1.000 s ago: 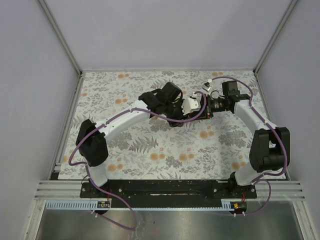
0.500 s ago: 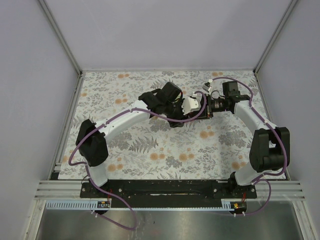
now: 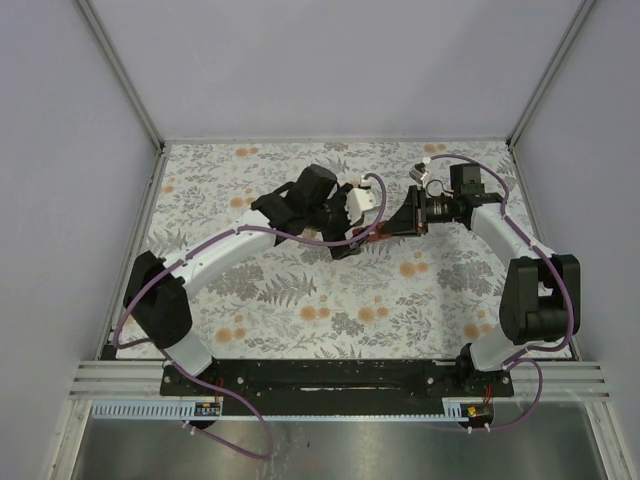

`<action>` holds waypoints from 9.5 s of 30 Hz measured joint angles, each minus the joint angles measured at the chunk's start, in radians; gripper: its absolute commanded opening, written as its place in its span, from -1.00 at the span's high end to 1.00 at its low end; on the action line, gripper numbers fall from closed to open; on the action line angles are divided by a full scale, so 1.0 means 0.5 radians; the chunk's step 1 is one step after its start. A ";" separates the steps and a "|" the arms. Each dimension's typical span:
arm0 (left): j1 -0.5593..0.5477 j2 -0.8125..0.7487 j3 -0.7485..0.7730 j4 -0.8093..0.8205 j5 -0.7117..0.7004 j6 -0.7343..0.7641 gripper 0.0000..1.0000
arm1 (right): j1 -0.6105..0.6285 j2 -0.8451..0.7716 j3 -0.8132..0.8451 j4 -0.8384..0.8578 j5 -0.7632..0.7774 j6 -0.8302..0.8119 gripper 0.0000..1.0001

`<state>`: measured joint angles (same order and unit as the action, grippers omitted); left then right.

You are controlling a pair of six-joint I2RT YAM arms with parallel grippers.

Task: Sort the pills into containers
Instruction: Open the pill container at the center of the board, then place the pill container at the center of the board.

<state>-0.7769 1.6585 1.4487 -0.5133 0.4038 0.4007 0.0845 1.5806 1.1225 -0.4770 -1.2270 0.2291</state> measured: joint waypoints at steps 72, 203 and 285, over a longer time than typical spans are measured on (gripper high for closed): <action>0.076 0.179 0.369 -0.251 0.356 0.142 0.07 | -0.057 -0.063 -0.193 0.616 -0.155 0.555 1.00; 0.235 0.422 0.803 -0.679 0.519 0.035 -0.36 | -0.066 -0.079 -0.126 -0.056 -0.240 -0.157 1.00; -0.233 0.615 0.939 -0.627 -0.220 0.428 1.00 | -0.066 -0.047 -0.256 0.552 -0.129 0.448 -0.26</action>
<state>-0.8932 1.9659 1.9182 -0.8268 0.2939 0.6147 0.0513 1.5570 0.9943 -0.2008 -1.2915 0.4530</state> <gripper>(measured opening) 0.482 0.565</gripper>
